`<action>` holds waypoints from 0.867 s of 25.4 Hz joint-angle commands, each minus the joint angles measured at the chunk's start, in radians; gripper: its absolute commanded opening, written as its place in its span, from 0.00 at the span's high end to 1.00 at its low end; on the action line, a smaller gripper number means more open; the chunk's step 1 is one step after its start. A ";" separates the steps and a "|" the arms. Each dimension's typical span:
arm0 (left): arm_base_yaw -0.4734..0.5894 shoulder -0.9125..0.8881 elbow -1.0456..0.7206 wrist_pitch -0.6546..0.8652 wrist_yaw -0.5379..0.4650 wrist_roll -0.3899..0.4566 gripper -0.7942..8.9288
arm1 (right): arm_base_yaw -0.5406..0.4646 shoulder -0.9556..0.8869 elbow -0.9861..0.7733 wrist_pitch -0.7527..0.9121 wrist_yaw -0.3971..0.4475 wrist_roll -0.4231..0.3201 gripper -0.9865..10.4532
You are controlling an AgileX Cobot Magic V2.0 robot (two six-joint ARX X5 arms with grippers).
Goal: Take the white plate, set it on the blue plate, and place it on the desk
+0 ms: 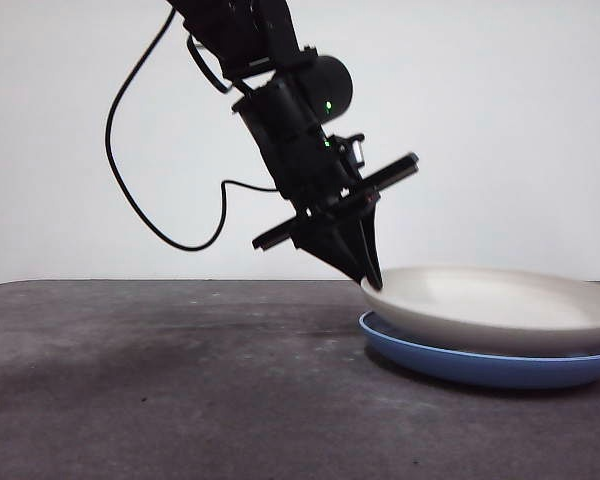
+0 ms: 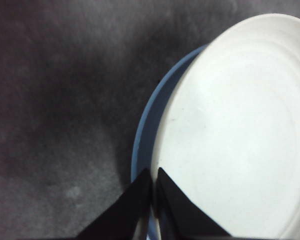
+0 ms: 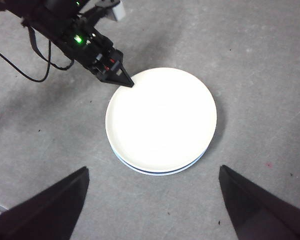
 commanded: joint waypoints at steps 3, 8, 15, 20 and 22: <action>-0.027 0.044 0.032 -0.008 0.005 0.003 0.90 | 0.004 0.006 0.021 0.005 0.002 0.011 0.55; -0.031 0.045 0.032 -0.044 -0.054 0.007 0.90 | 0.004 0.006 0.021 0.005 0.002 0.011 0.55; -0.031 0.045 0.032 -0.048 -0.061 0.028 0.89 | 0.004 0.006 0.021 0.001 0.001 0.011 0.55; -0.032 0.045 0.032 -0.025 -0.061 0.027 0.66 | 0.004 0.006 0.021 -0.010 0.001 0.011 0.55; -0.032 0.045 0.032 -0.025 -0.061 0.027 0.66 | 0.004 0.006 0.021 -0.010 0.001 0.011 0.55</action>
